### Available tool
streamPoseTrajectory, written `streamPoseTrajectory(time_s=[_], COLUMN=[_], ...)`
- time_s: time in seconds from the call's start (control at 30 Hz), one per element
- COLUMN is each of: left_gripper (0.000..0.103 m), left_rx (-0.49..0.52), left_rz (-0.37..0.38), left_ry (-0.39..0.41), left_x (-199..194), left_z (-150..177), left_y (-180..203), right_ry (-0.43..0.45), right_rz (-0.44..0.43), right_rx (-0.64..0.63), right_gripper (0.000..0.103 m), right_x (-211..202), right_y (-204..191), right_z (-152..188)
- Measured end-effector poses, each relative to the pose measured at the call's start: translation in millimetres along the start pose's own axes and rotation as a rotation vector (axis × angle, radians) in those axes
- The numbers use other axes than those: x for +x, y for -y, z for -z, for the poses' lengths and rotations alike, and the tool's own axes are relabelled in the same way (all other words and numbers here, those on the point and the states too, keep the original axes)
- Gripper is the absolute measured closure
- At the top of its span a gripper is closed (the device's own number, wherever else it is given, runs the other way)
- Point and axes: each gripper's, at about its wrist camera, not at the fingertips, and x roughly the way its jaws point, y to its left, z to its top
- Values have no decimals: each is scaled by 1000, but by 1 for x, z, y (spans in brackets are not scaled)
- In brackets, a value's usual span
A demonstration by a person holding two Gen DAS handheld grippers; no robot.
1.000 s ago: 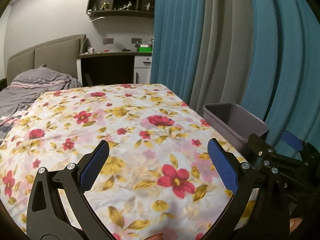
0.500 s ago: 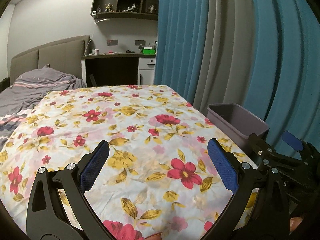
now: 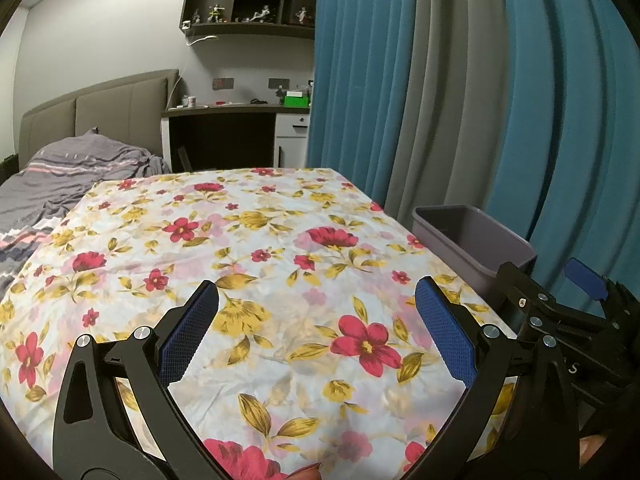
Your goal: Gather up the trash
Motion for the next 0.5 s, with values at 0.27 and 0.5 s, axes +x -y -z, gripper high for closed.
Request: streamPoseTrajectory(time_s=[0.27,0.5], left_gripper=[6,6], left_rx=[0,1], left_rz=[1,0], left_ry=[-1,0], left_x=[0,0], left_z=[0,0], left_y=[1,1], right_ry=[4,5], right_rz=[0,0], right_rx=[2,2], right_gripper=[6,6], right_x=[-1,0], right_y=[2,2], right_z=[-3,-3])
